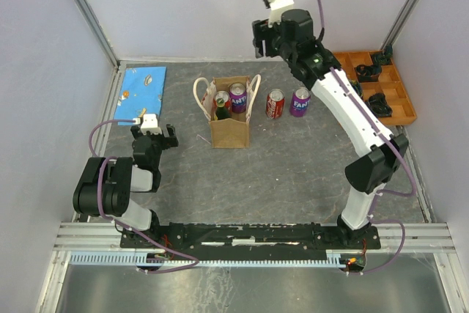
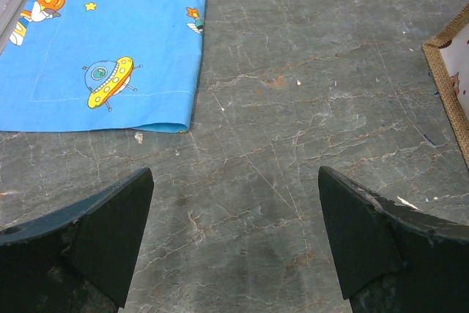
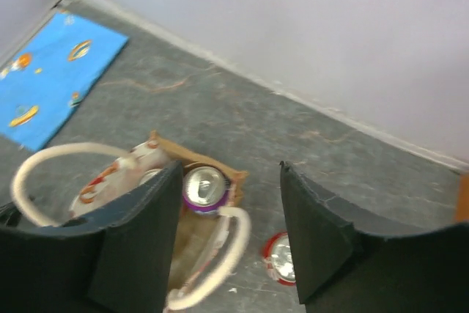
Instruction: Take the beverage out of the canvas bag
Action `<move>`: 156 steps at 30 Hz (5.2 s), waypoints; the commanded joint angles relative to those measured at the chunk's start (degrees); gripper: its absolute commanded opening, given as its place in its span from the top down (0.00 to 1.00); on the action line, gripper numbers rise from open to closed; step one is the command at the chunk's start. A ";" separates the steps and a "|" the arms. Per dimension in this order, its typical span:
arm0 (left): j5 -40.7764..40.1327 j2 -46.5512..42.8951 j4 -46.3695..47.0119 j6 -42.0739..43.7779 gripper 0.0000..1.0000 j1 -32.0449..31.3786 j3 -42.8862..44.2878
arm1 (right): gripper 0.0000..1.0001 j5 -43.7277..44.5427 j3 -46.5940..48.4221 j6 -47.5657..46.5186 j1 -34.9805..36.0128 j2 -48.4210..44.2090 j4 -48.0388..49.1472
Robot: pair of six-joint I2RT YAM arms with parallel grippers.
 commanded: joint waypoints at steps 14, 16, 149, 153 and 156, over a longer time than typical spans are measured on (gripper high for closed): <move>-0.18 -0.13 1.62 -0.45 0.01 -0.02 1.22 | 0.61 -14.37 1.19 4.41 2.60 11.18 -1.19; -0.15 -0.13 1.60 -0.45 0.01 0.03 1.22 | 0.60 -14.71 1.34 4.97 2.62 12.24 -1.23; -0.09 -0.08 1.58 -0.44 0.01 0.02 1.23 | 1.00 -4.58 18.82 6.69 2.04 24.85 -9.21; -0.11 -0.09 1.58 -0.37 0.01 -0.04 1.28 | 1.00 -5.79 21.09 6.77 1.98 23.64 -9.62; -0.10 -0.09 1.57 -0.38 0.01 0.00 1.31 | 1.00 -6.77 22.43 6.77 2.06 22.65 -10.20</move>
